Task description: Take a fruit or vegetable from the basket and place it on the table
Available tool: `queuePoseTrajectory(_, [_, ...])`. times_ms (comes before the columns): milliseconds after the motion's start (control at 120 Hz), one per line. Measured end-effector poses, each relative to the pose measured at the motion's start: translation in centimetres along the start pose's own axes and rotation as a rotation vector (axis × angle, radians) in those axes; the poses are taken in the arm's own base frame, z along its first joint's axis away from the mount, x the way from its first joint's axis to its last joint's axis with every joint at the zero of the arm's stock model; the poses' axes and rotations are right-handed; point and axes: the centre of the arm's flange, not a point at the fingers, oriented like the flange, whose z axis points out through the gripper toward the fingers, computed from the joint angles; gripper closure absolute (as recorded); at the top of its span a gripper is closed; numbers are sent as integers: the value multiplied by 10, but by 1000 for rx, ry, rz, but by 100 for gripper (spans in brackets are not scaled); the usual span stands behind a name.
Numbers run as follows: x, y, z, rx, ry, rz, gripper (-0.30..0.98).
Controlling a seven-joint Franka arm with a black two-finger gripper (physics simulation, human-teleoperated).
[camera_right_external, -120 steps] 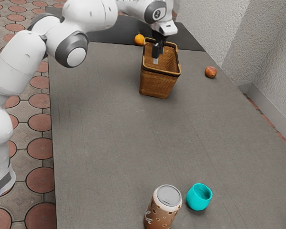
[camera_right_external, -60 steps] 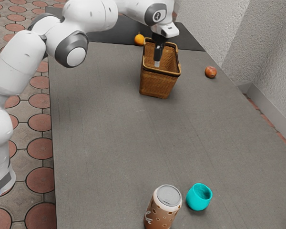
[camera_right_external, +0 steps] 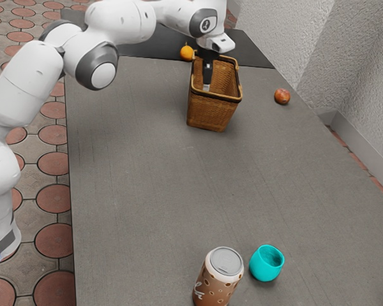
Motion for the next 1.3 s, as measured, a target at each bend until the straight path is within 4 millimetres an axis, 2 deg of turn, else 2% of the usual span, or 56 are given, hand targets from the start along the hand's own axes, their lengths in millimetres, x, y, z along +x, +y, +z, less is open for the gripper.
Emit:
queuePoseTrajectory(225, [2,-16,15,-1,-5,-31,0])
queuePoseTrajectory(467, [15,-14,21,-23,-3,-29,0])
queuePoseTrajectory(717, [-8,-34,28,-51,-15,-81,0])
queuePoseTrajectory(967, [-8,-36,47,-64,-34,-89,0])
queuePoseTrajectory(1300, [2,-24,40,-50,-37,-74,0])
